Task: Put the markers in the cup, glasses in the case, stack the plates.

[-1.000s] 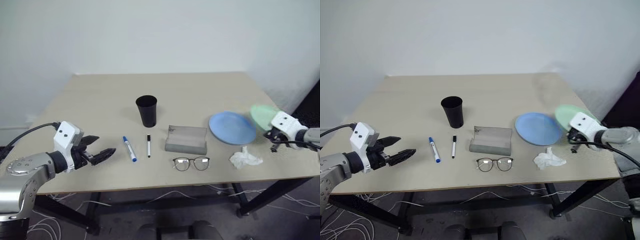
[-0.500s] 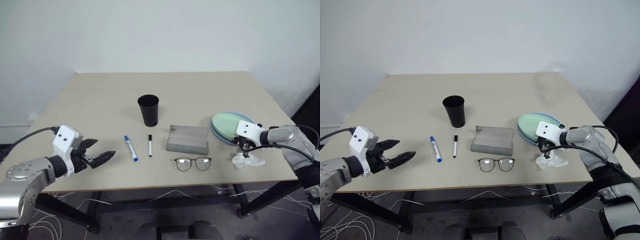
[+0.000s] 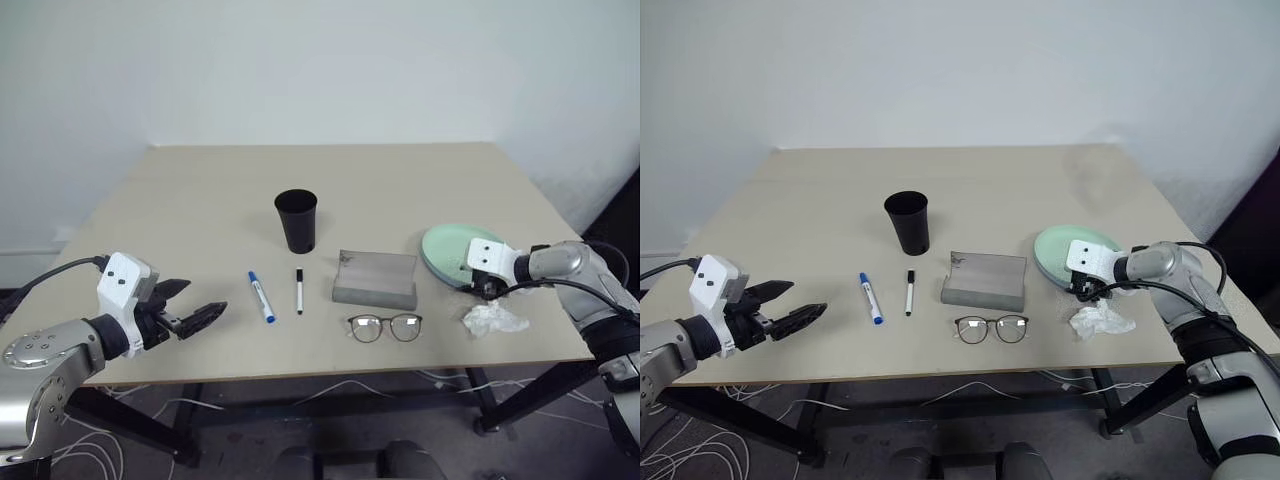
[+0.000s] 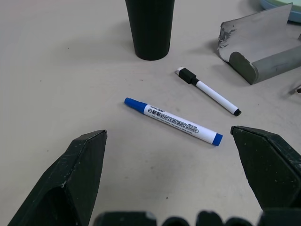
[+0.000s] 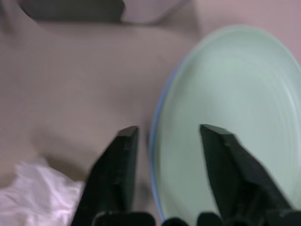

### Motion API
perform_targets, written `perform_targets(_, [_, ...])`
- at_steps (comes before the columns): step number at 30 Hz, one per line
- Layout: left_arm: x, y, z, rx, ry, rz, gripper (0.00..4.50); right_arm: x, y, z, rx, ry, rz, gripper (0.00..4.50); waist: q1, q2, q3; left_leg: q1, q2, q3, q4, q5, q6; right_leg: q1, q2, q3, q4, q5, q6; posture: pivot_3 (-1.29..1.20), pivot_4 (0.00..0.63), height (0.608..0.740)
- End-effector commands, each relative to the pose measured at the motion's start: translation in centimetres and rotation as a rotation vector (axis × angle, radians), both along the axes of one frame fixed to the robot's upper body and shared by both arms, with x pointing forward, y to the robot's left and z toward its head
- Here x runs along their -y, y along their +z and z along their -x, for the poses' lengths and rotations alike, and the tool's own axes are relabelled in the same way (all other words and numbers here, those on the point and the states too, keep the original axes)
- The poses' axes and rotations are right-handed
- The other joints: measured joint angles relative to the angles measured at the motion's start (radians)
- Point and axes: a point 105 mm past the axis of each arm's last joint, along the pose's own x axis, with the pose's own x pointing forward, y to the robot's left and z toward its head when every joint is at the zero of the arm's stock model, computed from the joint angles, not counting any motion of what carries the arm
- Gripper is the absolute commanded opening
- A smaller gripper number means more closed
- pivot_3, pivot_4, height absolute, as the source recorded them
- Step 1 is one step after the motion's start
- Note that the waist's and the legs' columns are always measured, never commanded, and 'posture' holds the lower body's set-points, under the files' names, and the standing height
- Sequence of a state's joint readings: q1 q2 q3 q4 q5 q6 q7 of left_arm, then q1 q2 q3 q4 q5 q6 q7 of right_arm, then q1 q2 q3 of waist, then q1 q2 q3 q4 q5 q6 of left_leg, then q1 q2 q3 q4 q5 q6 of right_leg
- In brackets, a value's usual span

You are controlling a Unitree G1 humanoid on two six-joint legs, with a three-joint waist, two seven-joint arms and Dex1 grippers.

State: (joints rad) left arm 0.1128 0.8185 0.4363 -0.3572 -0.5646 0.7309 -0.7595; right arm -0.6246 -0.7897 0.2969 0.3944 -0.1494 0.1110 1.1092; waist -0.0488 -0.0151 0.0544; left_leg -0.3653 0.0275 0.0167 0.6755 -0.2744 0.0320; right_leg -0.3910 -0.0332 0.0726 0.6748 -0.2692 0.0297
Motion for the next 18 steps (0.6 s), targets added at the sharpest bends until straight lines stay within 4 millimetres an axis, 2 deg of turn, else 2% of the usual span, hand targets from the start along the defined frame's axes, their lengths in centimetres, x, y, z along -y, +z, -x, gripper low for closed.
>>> perform_targets(1, [0.0, 1.4, 0.0, 0.052, -0.005, -0.019, 4.5, -0.1, 4.2, 0.5, 0.029, 0.001, -0.105, 3.48, 0.0, 0.0, 0.0, 0.0, 0.0, 0.0, 0.0, 0.0, 0.0, 0.0, 0.0, 0.0, 0.0, 0.0, 0.0, 0.0, 0.0, 0.74])
perform_targets(4, [-0.1, 1.4, 0.0, 0.051, -0.003, -0.02, 4.5, 0.8, 5.9, 3.0, -0.056, 0.034, -0.14, 3.48, 0.006, 0.001, 0.001, 0.0, 0.001, -0.001, 0.0, 0.0, 0.0, 0.0, -0.001, 0.0, 0.0, 0.0, 0.0, 0.0, 0.0, 0.74])
perform_targets(8, [-0.1, 1.3, 0.1, 0.047, -0.003, -0.021, 4.5, 2.2, 6.3, 5.8, -0.16, 0.034, -0.148, 3.48, 0.012, 0.0, 0.0, 0.0, 0.002, -0.001, 0.0, -0.001, 0.001, 0.001, -0.001, -0.002, -0.003, -0.002, 0.003, 0.0, 0.0, 0.74])
perform_targets(11, [-0.1, 1.3, -0.1, 0.045, -0.006, -0.02, 4.5, 3.3, 5.1, 7.2, -0.214, 0.007, -0.113, 3.48, 0.01, -0.001, 0.0, 0.001, 0.002, 0.0, 0.0, -0.001, 0.001, 0.002, -0.001, -0.001, -0.003, -0.002, 0.003, 0.0, 0.0, 0.74])
perform_targets(18, [0.2, 1.3, -0.5, 0.046, -0.019, -0.017, 4.5, 4.8, 1.2, 7.7, -0.217, -0.053, 0.003, 3.48, 0.0, -0.001, 0.0, 0.003, 0.001, 0.003, 0.001, -0.001, 0.001, 0.002, -0.001, 0.001, -0.001, -0.003, 0.001, 0.0, 0.0, 0.74])
